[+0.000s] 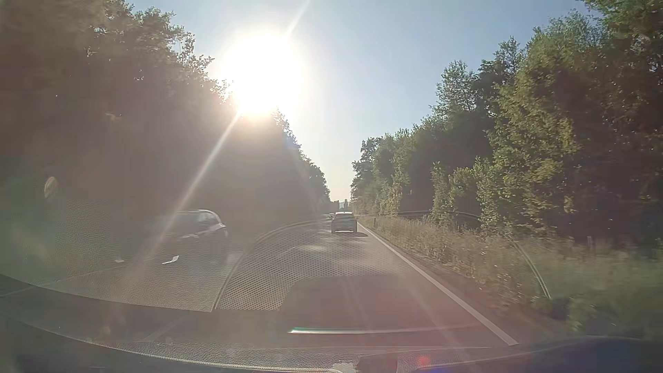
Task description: Follow the waypoints while adhering to traffic rules and regulations
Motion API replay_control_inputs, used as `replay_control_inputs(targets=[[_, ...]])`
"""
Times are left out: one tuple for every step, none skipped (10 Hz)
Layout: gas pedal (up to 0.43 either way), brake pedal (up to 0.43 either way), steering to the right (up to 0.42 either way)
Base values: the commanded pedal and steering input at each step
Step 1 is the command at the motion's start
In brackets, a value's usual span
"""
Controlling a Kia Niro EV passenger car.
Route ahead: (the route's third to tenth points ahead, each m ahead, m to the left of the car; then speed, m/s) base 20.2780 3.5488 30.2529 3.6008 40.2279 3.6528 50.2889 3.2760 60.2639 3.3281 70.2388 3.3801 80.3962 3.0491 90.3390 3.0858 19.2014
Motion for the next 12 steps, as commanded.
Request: replay_control_inputs(targets=[[0.138,0.000,0.000],[0.138,0.000,0.000],[0.150,0.000,0.000],[0.150,0.000,0.000],[0.150,0.000,0.000],[0.150,0.000,0.000],[0.150,0.000,0.000],[0.150,0.000,0.001],[0.150,0.000,0.000],[0.150,0.000,0.000],[0.150,0.000,0.000],[0.150,0.000,0.001]])
